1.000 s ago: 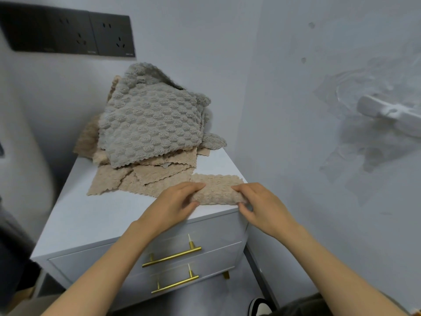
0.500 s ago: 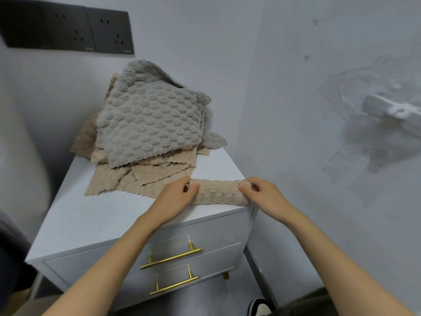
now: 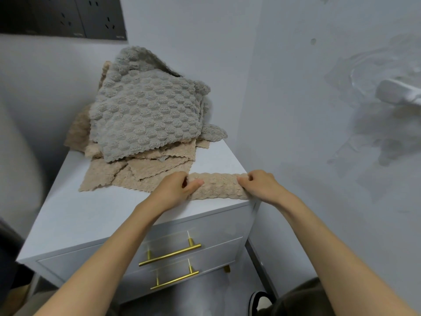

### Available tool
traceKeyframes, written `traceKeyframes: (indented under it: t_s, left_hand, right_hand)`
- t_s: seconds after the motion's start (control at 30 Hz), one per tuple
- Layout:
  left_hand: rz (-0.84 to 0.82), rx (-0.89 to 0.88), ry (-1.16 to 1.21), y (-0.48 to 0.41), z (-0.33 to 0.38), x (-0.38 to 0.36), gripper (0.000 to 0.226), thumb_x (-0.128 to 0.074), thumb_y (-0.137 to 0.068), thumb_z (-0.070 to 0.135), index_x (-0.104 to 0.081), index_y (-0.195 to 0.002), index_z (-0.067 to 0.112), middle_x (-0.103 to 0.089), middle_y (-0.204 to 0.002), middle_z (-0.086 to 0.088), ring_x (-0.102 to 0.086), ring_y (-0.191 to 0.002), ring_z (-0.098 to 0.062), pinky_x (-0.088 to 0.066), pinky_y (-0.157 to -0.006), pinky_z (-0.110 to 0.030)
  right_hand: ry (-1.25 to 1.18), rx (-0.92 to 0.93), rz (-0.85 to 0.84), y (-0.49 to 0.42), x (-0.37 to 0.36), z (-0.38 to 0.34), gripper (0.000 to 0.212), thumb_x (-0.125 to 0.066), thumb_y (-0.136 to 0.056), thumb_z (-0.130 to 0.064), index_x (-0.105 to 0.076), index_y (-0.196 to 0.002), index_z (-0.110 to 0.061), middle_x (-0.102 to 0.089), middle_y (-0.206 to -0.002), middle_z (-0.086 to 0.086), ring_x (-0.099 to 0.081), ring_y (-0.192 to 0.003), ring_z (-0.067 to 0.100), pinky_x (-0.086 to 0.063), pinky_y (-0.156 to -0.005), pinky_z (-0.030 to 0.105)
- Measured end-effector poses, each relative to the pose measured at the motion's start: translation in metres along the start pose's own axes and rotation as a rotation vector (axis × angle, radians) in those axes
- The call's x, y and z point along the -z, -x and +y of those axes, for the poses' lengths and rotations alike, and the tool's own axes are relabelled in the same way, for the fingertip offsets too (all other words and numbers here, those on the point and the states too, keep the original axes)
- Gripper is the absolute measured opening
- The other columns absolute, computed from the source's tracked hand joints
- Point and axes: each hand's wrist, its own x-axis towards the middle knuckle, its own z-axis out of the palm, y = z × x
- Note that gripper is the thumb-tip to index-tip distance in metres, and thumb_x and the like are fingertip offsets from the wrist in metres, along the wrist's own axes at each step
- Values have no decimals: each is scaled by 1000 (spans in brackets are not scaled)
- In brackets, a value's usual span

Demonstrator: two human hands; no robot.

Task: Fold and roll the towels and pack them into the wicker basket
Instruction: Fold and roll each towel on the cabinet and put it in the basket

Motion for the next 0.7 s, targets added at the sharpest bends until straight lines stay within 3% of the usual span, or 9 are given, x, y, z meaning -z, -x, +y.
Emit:
traceKeyframes:
  t_s: [0.1,0.2,0.3,0.37,0.43,0.57,0.7]
  left_hand:
    - [-42,3,23,5,6,3,46,-50,-96,39,-35,-58,16,-31,-53,2,-27,-47,-11,-25,-45,-21]
    - [-29,-4,84,11,11,2,45,-48,-97,36,-35,-60,15,-32,-55,0,-28,-49,-12,-28,-46,-20]
    - [28,25,269,19,17,3,40,-47,-98,36,-35,-66,14,-38,-62,0,-33,-55,-12,-31,-52,-18]
    - [36,88,477,21,18,3,38,-48,-97,41,-34,-73,14,-33,-69,0,-35,-61,-12,-44,-68,-24]
    - [38,147,769,24,20,5,35,-51,-95,39,-35,-78,13,-33,-72,1,-46,-65,-11,-54,-86,-34]
    - [38,165,1030,38,32,9,27,-55,-95,29,-42,-78,12,-58,-54,9,-65,-65,-9,-56,-84,-31]
    - [43,102,1040,55,45,10,20,-58,-93,26,-49,-93,8,-71,-68,2,-68,-68,-10,-58,-78,-29]
  right_hand:
    - [-31,13,-2,0,-4,1,26,-37,-100,-32,-42,-83,-12,-51,-94,9,-41,-102,27,-33,-81,36]
    - [-140,35,-16,4,-6,2,18,-37,-100,-29,-39,-99,-12,-47,-106,10,-37,-101,21,-33,-79,32]
    - [-284,48,-21,12,-1,0,14,-38,-100,-26,-40,-99,-12,-48,-98,2,-42,-91,16,-33,-66,26]
    - [-398,43,-41,19,3,-2,12,-40,-100,-24,-43,-100,-13,-47,-91,-4,-45,-82,11,-34,-63,22]
    - [-520,54,-71,28,7,-4,10,-42,-98,-20,-43,-90,-15,-45,-86,2,-42,-76,13,-35,-67,25]
    - [-789,15,-112,49,11,-8,21,-45,-93,-10,-38,-76,-21,-35,-71,0,-35,-62,9,-36,-56,20]
    - [-833,-4,-137,71,20,-5,23,-44,-90,-6,-37,-74,-20,-35,-66,-6,-32,-56,7,-31,-53,20]
